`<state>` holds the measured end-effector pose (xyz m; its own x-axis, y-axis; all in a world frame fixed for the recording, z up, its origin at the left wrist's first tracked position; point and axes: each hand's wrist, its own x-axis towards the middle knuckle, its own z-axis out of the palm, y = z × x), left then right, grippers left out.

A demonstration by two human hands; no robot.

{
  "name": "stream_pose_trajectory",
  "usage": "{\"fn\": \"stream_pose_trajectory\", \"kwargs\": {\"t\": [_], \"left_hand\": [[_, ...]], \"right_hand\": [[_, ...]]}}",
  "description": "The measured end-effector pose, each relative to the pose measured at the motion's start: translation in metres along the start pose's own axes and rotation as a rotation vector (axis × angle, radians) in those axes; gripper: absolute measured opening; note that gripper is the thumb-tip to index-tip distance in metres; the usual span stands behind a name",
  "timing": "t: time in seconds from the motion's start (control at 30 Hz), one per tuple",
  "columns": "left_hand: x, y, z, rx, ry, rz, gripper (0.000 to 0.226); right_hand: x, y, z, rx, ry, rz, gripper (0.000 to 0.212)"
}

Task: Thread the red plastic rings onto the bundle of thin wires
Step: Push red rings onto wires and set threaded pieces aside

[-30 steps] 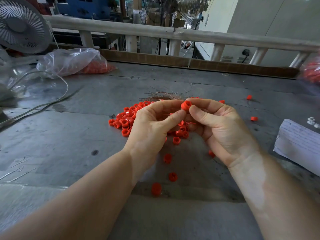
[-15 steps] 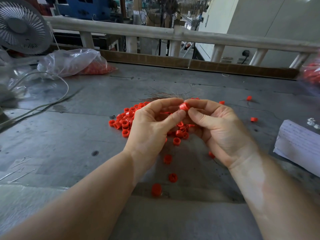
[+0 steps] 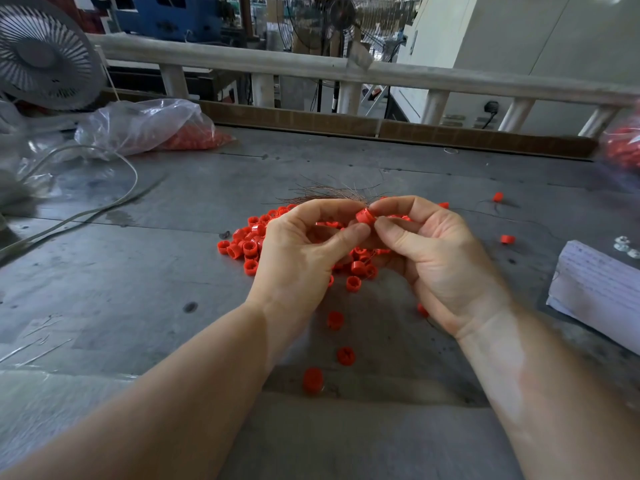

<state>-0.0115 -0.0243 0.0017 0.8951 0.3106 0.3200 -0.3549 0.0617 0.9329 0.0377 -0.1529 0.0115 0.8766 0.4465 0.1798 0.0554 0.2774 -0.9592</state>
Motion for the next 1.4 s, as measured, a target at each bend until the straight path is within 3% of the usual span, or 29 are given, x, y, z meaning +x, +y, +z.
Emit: {"fn": "stream_pose_trajectory", "kwargs": {"t": [0.63,0.9,1.03,1.23,1.4], "left_hand": [[-0.0015,0.0037,0.0015,-0.001,-0.036,-0.052,0.019],[-0.0009,0.0027,0.0009,-0.016,-0.025,-0.099,0.013],[-0.0014,0.0038,0.001,-0.096,-0.072,-0.166,0.027],[0.0,0.0021,0.0001,-0.124,-0.062,-0.181,0.022],[-0.0002,0.0009,0.0004,-0.076,-0.054,-0.163,0.019]], "right_hand": [[-0.0006,0.0006,0.0006,-0.127,0.037,-0.119,0.009],[0.0026,0.0064,-0.0021,-0.441,0.08,-0.284,0.016],[0.0031,0.0075,-0.002,-0.395,0.057,-0.266,0.011],[0.0022,0.0056,-0.0018,-0.324,0.036,-0.21,0.009],[-0.0024,0.0013,0.0015,-0.618,0.028,-0.325,0.031]]}}
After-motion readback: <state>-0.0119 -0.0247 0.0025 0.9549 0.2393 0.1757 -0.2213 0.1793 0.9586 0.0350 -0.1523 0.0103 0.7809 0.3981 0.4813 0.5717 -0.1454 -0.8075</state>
